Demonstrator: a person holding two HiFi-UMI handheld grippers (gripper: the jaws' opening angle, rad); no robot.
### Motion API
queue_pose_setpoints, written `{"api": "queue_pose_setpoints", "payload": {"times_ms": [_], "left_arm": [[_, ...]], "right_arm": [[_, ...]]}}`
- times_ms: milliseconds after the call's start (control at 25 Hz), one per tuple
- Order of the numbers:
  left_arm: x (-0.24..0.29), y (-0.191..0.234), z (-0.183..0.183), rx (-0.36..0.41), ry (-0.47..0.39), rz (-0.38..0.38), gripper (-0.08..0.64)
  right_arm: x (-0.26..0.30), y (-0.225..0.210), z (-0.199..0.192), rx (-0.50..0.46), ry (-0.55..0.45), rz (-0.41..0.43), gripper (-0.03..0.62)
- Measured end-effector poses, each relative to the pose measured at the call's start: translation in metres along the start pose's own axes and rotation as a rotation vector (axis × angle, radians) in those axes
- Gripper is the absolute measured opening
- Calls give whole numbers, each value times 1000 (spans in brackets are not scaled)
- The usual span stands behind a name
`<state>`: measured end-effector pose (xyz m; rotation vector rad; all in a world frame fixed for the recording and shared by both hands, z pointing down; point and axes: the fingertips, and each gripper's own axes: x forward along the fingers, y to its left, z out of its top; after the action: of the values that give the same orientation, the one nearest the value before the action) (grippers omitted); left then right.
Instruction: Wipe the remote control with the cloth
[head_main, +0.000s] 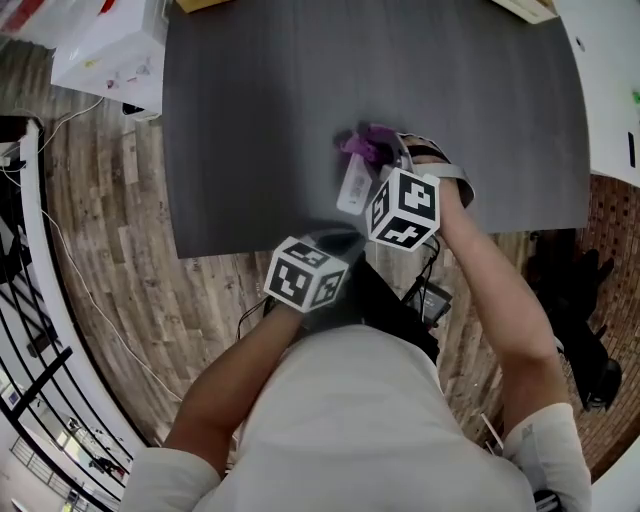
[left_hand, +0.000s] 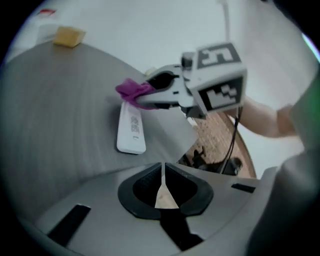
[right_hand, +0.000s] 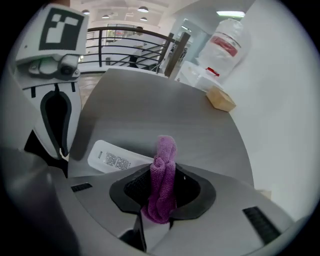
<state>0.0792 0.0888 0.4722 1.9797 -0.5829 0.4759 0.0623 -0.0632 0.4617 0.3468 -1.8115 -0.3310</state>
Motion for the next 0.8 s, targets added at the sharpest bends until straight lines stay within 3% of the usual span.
{"api": "queue_pose_setpoints", "payload": {"times_ms": [80,120,240,360,640,800], "left_arm": [[-1,8,10,-187,-59,-30,26],[-3,13,14,-244,-89,-33,26],[-5,25,22,-327,-149,-24,26],[1,32,22,-374,-156,-39,27],[8,24,38,-271,-163,-88,28],[4,14,37,-209,-109,-147,28]], "right_arm": [[4,3,1,-28,13,2,101],[4,4,1,-31,17,0,100],[3,8,2,-34,16,-7,101],[2,14,4,-47,13,-4,101],[-8,44,12,-113,-3,81,100],[-9,51,13,-87,-3,130,101]]}}
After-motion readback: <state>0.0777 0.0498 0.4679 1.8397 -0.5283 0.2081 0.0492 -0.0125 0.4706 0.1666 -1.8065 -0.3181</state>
